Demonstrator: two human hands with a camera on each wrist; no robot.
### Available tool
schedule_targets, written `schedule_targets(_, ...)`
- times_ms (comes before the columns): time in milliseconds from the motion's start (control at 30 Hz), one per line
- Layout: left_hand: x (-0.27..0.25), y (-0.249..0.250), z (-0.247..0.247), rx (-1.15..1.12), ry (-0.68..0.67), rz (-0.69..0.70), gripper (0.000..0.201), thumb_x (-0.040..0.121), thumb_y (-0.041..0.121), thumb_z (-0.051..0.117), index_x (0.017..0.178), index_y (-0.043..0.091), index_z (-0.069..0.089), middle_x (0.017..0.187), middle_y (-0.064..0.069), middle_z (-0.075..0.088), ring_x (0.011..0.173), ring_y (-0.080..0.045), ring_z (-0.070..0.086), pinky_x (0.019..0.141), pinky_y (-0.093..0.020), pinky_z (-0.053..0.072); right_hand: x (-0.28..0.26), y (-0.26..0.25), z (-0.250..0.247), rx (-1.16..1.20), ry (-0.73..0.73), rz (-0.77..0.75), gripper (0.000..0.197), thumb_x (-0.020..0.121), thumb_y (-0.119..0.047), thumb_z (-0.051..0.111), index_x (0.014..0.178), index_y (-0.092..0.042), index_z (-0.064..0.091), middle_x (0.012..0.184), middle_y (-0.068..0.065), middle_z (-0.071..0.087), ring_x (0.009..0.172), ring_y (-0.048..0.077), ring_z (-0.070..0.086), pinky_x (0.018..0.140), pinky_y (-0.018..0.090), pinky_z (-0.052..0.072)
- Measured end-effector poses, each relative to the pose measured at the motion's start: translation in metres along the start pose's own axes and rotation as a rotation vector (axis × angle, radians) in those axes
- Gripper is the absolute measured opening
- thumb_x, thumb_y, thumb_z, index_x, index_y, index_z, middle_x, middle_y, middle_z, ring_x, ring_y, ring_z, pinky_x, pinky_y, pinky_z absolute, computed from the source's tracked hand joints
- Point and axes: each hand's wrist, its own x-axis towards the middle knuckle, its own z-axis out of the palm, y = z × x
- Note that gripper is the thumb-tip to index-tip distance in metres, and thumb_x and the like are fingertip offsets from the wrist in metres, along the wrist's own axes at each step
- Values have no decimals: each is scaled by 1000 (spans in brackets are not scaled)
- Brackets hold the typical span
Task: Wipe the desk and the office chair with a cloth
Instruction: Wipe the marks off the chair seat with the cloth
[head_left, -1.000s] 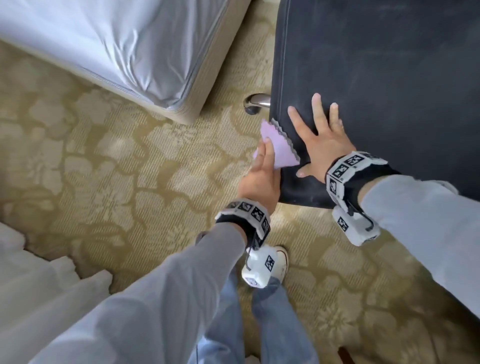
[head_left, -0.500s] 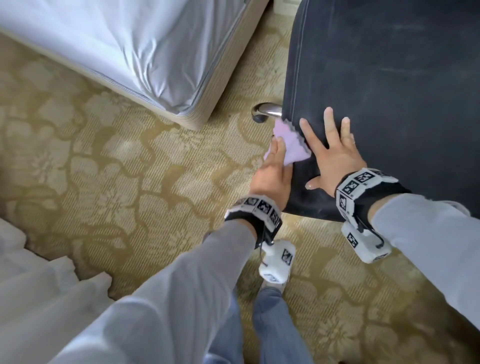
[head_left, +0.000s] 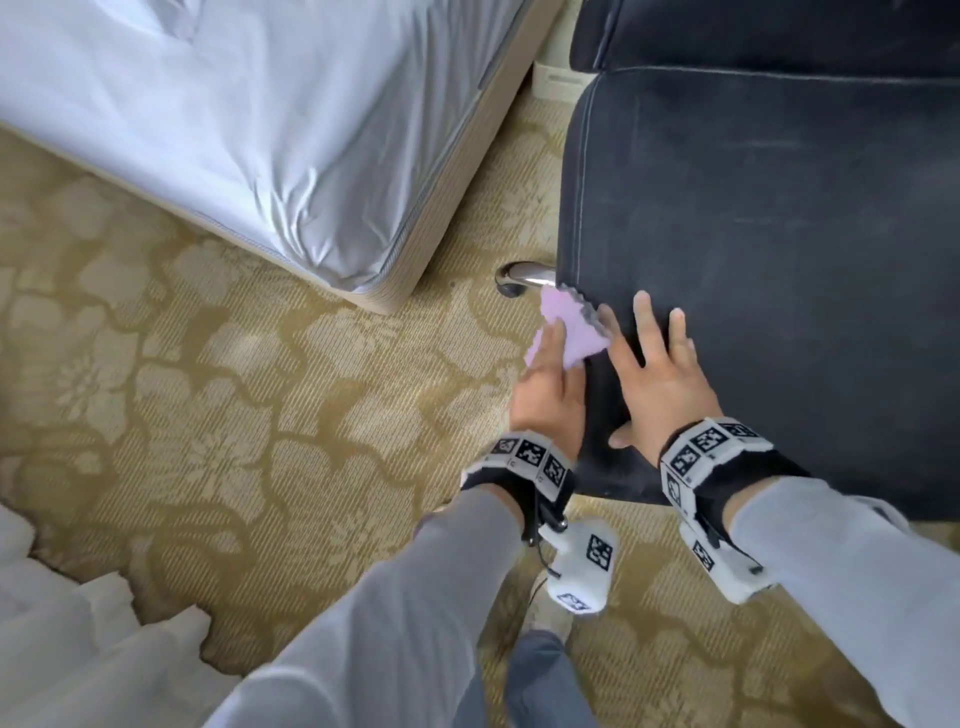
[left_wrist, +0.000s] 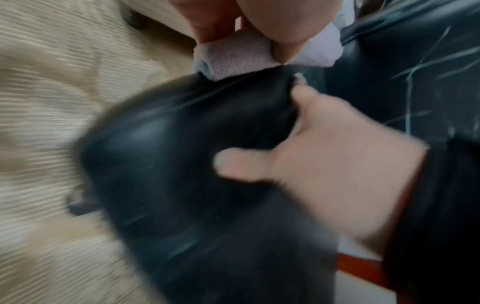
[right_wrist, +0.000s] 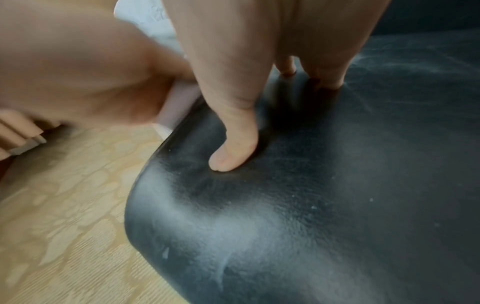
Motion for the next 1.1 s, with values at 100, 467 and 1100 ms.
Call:
schedule_targets(100,48,38,-11,-24,12,19,53,109,26,38,159,23,23,166,-1,22,149,-23,28,117,-24,18,2,2,-4,15,14,1,132,72,-32,84,152,-36,-21,160,2,-28,150,39,-9,119,46,25)
schedule_targets(467,-6,-5,-21,72,-136,-175,52,108,36,35,159,31,23,106,-6,68,95,-23,63,90,-28,46,26,20,-60,-138,-17,-100,123,70,-63,75,155,-32,-8,160,9,2,136,36,24,108,48,37)
schedule_targets(1100,164,67,-55,23,-211,-238,45,107,39,35,145,19,48,124,-11,65,116,-30,60,107,-41,43,139,56,-117,115,-168,247,121,81,-59,69,147,-40,-30,154,7,-40,148,43,-13,111,69,21)
